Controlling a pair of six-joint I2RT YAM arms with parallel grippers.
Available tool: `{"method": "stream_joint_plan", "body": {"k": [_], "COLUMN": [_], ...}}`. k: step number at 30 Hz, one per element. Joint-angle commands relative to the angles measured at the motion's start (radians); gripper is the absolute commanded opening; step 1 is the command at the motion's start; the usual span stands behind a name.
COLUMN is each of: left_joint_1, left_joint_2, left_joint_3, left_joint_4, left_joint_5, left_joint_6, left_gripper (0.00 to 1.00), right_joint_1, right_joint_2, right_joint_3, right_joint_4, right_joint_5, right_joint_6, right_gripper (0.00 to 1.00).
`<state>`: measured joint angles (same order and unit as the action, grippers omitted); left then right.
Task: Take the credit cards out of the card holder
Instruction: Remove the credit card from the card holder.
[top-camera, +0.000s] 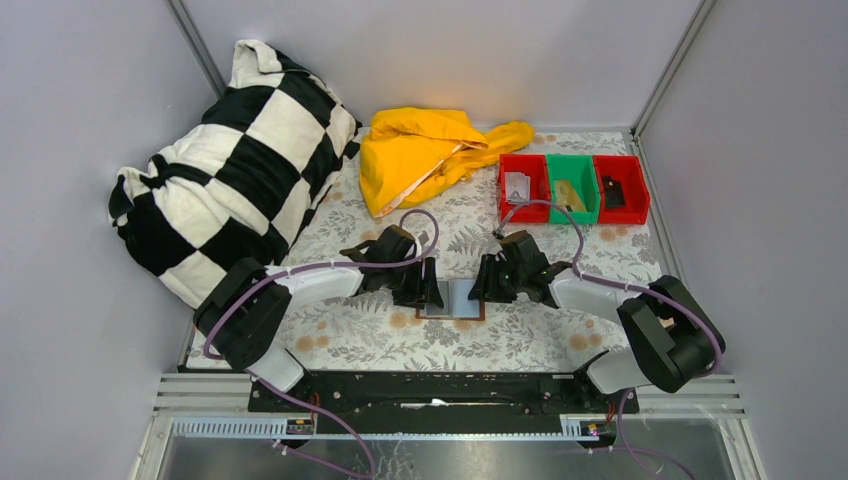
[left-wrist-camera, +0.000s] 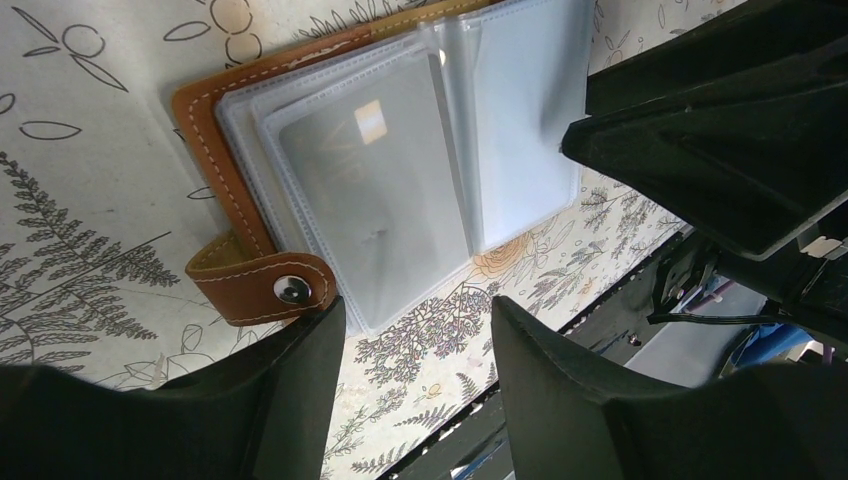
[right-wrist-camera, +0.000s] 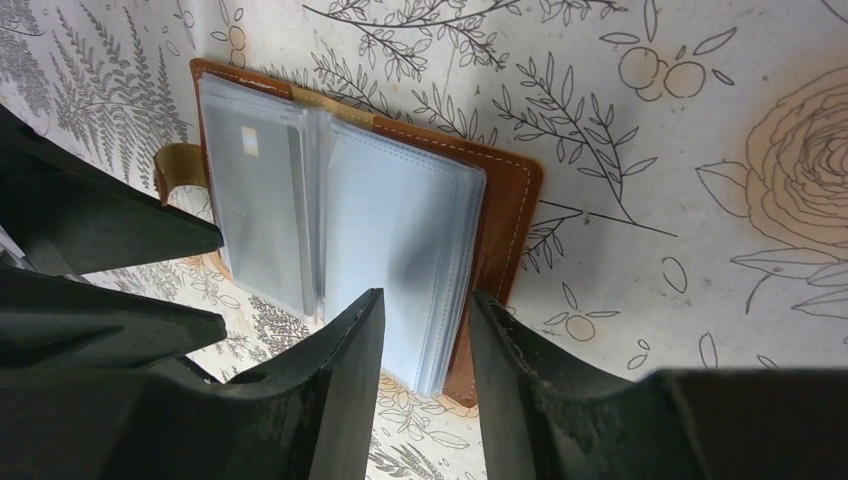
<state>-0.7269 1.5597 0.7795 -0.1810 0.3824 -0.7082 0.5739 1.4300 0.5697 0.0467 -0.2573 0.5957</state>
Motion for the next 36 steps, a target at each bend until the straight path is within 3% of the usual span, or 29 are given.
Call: {"method": "stream_joint_plan", "body": {"k": [1,11,23,36], "left_joint_1": [-0.011,-0.015,-0.017,-0.057], "left_joint_2": [0.005,-0.003,-0.086,0.059], "left_joint_3": [0.029,0.009,0.047,0.079], "left_joint_4": [0.037,0.065,0.186,0.331], "left_joint_5": [-0.021,-0.07,0.158,0.287], "left_joint_6": [0.006,-0.009,-0.01,-0.069], "left_gripper": [0.6,0.6,0.6,0.6], "right_joint_1": [0.003,0.004,0.003,0.003], "right_joint_2": [0.039,0.05,0.044,-0.017], "right_joint_3": [-0.034,-0.051,-0.071,-0.09], "right_joint_4": [0.008,0.029,0.054,0.035], "right_joint_5": [-0.002,-0.013,-0.029,0.004], "right_joint_6": [0.001,0.009,0.027,0.042], "right_gripper": [0.44,0.44,0.44,0.44]}}
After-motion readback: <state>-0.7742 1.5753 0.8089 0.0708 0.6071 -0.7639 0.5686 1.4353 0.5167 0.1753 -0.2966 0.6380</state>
